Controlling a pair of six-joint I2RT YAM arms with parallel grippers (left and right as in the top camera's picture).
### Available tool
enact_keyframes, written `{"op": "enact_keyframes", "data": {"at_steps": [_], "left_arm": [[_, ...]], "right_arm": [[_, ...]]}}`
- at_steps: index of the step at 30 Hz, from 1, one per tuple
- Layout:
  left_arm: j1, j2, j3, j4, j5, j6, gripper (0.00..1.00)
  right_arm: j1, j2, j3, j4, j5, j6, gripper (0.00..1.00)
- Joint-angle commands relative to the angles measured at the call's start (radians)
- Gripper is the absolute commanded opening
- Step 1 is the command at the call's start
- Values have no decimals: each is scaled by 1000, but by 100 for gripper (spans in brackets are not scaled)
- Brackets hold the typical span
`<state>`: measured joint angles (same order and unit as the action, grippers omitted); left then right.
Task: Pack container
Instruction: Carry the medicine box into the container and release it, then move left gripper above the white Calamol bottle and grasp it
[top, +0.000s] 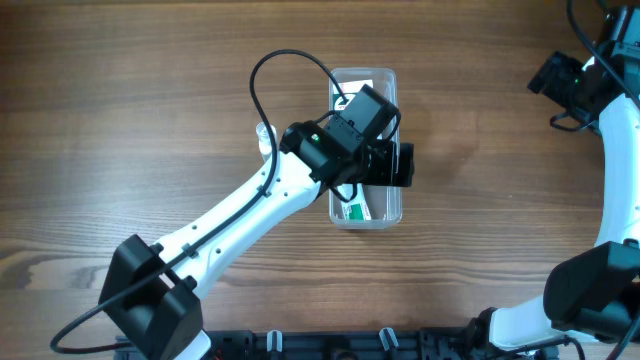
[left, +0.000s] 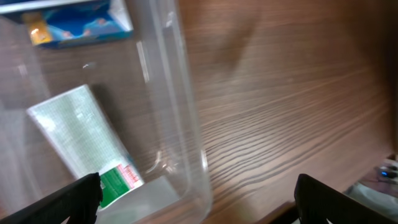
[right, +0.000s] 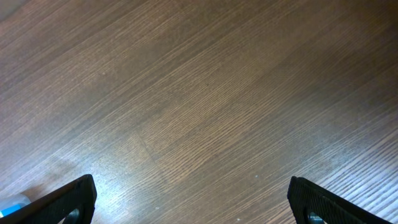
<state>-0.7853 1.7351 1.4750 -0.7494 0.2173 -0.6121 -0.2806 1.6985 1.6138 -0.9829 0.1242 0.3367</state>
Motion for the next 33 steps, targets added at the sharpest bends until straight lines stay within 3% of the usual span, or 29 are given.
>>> {"op": "enact_keyframes", "data": {"at_steps": [1, 6, 9, 12, 23, 33], "left_arm": [[38, -69, 20, 24, 40, -4, 100], [159, -191, 63, -101, -61, 19, 99], [238, -259, 64, -233, -167, 215, 99], [290, -266, 63, -320, -334, 247, 100], [377, -132, 63, -329, -347, 435, 100], [392, -62, 61, -319, -364, 449, 100]], "right_arm": [[0, 13, -5, 3, -5, 5, 100], [0, 13, -5, 3, -5, 5, 100], [0, 13, -5, 3, -5, 5, 100], [0, 13, -5, 3, -5, 5, 100], [0, 13, -5, 3, -5, 5, 100], [0, 13, -5, 3, -5, 5, 100]]}}
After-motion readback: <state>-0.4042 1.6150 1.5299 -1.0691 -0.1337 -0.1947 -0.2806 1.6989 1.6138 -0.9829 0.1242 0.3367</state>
